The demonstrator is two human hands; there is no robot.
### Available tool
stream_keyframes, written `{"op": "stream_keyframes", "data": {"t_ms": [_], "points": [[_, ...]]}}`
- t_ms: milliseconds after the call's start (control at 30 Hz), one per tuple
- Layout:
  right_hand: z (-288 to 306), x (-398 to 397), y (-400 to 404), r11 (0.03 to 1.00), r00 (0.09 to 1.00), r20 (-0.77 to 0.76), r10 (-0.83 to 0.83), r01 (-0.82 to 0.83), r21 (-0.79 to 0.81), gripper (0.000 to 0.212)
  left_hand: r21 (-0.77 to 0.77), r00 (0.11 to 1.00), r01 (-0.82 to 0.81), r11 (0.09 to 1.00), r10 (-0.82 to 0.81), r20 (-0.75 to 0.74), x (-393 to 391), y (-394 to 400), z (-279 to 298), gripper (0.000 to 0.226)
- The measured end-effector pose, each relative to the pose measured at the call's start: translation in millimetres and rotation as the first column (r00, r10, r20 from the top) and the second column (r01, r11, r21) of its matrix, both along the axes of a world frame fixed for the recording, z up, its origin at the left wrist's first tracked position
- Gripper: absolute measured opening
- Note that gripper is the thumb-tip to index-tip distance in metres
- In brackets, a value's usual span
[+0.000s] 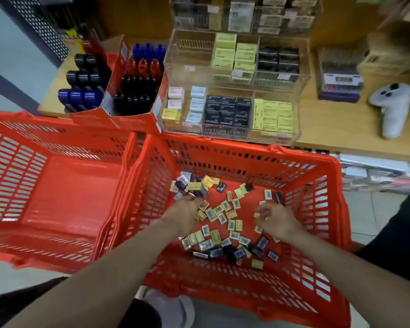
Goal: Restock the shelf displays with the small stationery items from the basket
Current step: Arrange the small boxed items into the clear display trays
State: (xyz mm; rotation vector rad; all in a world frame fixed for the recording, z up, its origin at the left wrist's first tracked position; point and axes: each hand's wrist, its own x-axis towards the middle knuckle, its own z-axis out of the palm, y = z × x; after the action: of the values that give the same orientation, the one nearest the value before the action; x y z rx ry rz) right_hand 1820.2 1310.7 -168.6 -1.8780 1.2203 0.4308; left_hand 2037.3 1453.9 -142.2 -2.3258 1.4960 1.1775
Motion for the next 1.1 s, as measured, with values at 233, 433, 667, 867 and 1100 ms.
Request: {"op": "stream_keyframes", "data": {"t_ms": [233,433,667,867,1100], "points": [[-52,-1,59,0.762,0.761,-0.091,0.643,-0.647,-0.023,0.075,0.073,0.966,-0.225,0.972,0.233,-0.116,-7,19,-64,0.051],[-77,16,72,0.707,0.734,-0.080,0.674,-0.673,-0.217,0.041,0.081,0.898,-0.384,0.920,0.392,-0.201,-18,24,-74,0.036],[-45,63,46,0.963,0.916,0.299,-0.268,0.267,0.046,0.025,0.455,0.103,-0.789,0.412,0.819,-0.564,-27,11,-65,0.027],[-31,80,67,0.961,0.875,0.398,-0.277,0.248,0.124,0.016,0.648,-0.406,-0.755,0.100,0.705,-0.582,-27,4,-65,0.026],[-58,45,85,0.901,0.891,-0.136,0.433,-0.429,0.057,0.070,0.623,-0.479,-0.775,-0.105,0.740,-0.472,-13,16,-71,0.009]]}}
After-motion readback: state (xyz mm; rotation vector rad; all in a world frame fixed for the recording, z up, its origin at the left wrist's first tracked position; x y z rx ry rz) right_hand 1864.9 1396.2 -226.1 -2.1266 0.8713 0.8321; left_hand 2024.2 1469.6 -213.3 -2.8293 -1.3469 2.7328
